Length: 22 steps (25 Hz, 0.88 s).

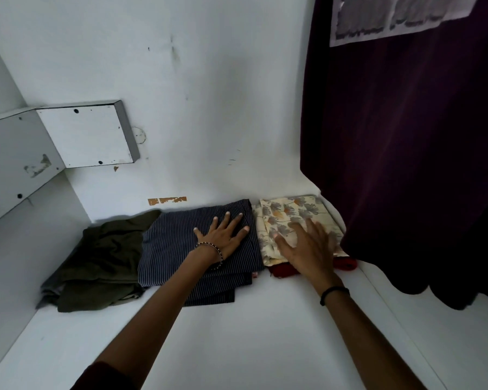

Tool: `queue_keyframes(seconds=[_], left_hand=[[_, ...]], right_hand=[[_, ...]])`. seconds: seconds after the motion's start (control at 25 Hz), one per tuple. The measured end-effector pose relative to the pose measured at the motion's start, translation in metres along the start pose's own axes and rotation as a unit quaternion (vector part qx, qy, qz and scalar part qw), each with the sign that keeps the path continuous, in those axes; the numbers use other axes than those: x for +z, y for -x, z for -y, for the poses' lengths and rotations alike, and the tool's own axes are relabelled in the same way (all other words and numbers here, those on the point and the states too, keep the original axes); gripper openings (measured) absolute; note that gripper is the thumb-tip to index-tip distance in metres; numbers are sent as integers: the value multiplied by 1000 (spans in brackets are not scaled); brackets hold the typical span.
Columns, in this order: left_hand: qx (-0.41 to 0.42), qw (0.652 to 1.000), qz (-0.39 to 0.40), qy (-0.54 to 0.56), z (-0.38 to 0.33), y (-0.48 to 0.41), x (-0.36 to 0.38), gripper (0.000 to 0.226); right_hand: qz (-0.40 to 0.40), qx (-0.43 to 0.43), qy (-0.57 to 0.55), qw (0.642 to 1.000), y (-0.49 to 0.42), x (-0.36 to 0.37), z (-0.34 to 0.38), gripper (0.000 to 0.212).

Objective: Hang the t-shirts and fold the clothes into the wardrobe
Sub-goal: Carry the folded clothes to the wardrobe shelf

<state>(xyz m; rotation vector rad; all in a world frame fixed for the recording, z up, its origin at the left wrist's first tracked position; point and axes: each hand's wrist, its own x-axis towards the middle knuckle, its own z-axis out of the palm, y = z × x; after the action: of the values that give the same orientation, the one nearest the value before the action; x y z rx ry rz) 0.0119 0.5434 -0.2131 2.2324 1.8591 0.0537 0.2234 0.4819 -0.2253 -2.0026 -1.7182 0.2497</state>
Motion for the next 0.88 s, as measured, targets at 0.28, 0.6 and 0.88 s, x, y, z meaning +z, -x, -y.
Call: queue_keyframes(seconds=[0.28, 0.6, 0.88], left_hand=[[-24, 1000, 14, 1, 1, -16, 7, 64], [-16, 1000, 25, 3, -1, -13, 2, 64], [38, 997, -35, 62, -9, 18, -12, 45]], right_hand=[[85, -16, 88, 992, -15, 20, -3, 66], [48, -27, 91, 994, -9, 22, 0, 60], [-54, -86, 37, 994, 10, 7, 12, 29]])
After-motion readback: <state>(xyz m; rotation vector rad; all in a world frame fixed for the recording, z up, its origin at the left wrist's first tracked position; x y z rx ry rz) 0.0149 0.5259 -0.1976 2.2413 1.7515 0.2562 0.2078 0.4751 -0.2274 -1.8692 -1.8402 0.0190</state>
